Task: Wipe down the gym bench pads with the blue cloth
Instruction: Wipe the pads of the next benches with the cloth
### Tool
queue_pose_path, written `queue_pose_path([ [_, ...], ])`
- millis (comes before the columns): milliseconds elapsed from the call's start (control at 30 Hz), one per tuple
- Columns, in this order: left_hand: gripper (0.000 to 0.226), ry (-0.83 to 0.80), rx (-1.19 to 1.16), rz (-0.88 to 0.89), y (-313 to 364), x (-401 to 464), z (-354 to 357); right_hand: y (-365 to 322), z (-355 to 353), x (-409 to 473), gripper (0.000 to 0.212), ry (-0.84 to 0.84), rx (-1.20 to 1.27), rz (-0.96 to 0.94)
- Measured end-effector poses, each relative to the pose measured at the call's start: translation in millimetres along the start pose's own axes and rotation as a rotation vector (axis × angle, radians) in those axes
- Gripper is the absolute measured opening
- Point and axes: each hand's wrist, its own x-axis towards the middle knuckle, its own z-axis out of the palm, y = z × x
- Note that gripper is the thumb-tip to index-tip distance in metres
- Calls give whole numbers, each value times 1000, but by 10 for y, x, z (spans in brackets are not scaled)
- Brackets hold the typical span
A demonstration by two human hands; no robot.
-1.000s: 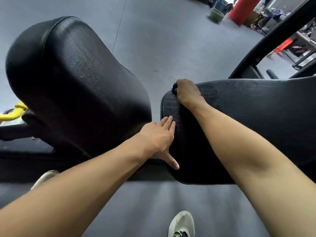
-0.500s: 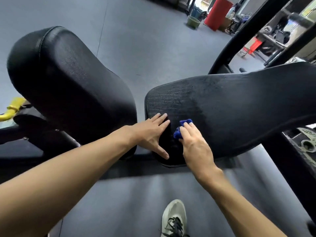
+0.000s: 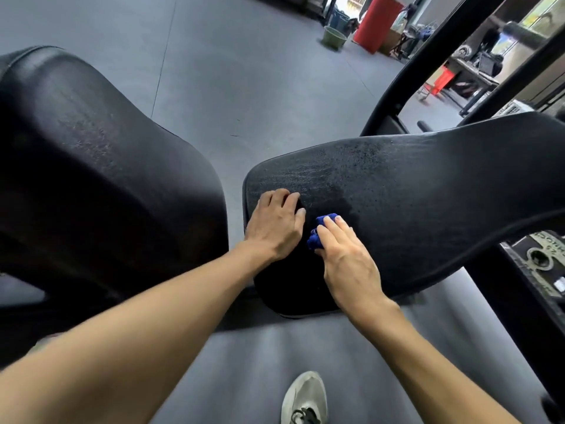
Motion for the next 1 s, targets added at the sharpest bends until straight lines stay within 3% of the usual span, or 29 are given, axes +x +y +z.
queue_pose_path([
  [167,54,250,5,-95,-20,7,397,68,32,638,37,-101,-41,22],
  [300,49,296,21,-111,-37,-16,401,56,58,1408,21,-181,-48,36],
  [467,48,272,-14,-106,-13,-37,376,-32,48,2013,22,-213,-53,57],
  [633,50,268,-58,-89,-42,-64,360,42,-107,1344,25,-213,-70,56],
  [833,53,299,-45,-50,-48,-107,389,28,-249,-336,30,14,-29,15],
  [1000,50,290,-31,-76,-63,-95,423,59,-167,-350,31,59,-114,8],
])
